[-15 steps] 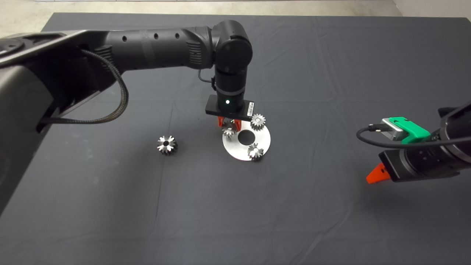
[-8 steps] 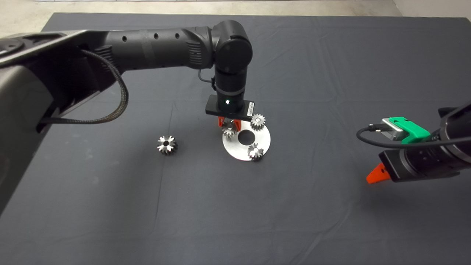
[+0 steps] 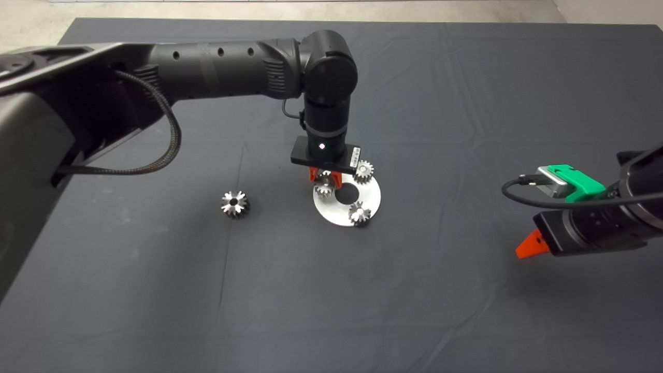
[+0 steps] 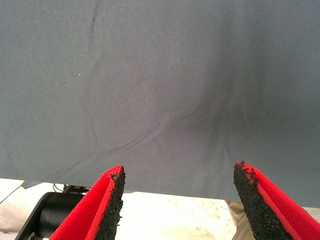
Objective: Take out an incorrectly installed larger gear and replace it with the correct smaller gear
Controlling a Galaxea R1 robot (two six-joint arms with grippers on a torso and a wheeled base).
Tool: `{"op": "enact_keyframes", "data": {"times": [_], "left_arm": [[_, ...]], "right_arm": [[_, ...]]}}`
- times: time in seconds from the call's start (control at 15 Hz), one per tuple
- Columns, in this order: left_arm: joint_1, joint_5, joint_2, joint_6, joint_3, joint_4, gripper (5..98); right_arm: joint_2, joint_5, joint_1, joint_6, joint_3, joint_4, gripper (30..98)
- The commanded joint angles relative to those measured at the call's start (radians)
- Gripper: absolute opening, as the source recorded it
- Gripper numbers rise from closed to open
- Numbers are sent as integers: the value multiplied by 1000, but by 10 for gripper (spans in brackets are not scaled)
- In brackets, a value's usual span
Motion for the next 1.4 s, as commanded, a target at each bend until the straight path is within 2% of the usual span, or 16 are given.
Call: {"op": "enact_keyframes", "data": {"times": [0.0, 0.07, 0.27, 0.6, 0.73, 0.87, 1.07, 1.2, 1.33], "left_arm": [[-22, 35, 7, -12, 44, -19, 240], [-22, 35, 7, -13, 35, -20, 240], [-25, 36, 10, 28, -23, -21, 240], [-25, 36, 10, 39, -34, -7, 237], [-24, 38, 10, 57, -41, 18, 237], [-24, 41, 9, 72, -56, 21, 235], [-24, 44, 9, 72, -55, 22, 234], [-24, 42, 10, 86, -62, 47, 234], [-25, 46, 9, 88, -59, 47, 234]], "right_arm": [[4, -126, 23, 1, 9, 32, 584], [4, -126, 23, 1, 12, 35, 584], [1, -126, 22, 1, 25, 34, 584], [9, -126, 18, 1, 23, 32, 584], [9, -126, 18, 1, 20, 32, 584], [9, -126, 17, 1, 14, 32, 584], [18, -126, 16, 1, 11, 31, 584], [29, -126, 16, 1, 3, 31, 584], [30, -126, 16, 1, -12, 31, 584]]}}
